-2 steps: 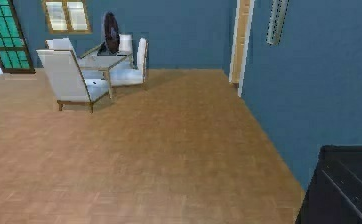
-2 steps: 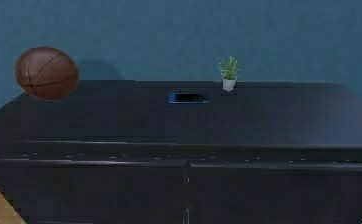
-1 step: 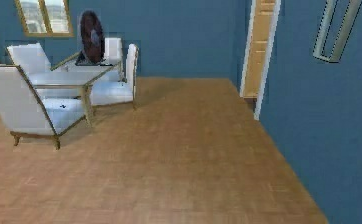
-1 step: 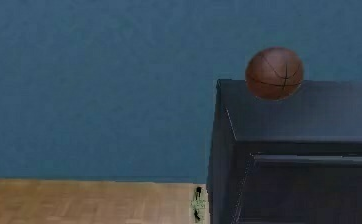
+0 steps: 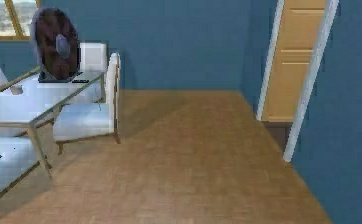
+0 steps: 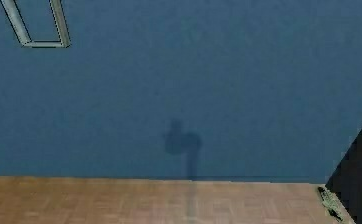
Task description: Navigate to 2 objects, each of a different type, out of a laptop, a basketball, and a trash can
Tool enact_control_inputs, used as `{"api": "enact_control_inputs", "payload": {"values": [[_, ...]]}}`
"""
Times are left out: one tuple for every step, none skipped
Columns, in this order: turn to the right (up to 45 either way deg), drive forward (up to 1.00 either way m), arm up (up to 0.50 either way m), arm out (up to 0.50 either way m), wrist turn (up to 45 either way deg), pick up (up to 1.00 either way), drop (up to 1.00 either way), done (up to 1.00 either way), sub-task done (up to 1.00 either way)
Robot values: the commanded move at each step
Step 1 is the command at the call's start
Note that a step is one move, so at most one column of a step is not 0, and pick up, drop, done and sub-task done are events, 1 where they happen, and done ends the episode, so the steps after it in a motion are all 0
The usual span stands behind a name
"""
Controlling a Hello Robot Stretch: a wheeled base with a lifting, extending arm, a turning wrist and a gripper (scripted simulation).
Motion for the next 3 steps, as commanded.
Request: {"api": "enact_control_inputs", "payload": {"values": [[0.0, 1.00, 0.00, 0.00, 0.0, 0.00, 0.00, 0.00, 0.00], [0.0, 1.00, 0.00, 0.00, 0.0, 0.00, 0.00, 0.00, 0.00], [-3.0, 0.00, 0.00, 0.00, 0.0, 0.00, 0.00, 0.00, 0.00]]}}
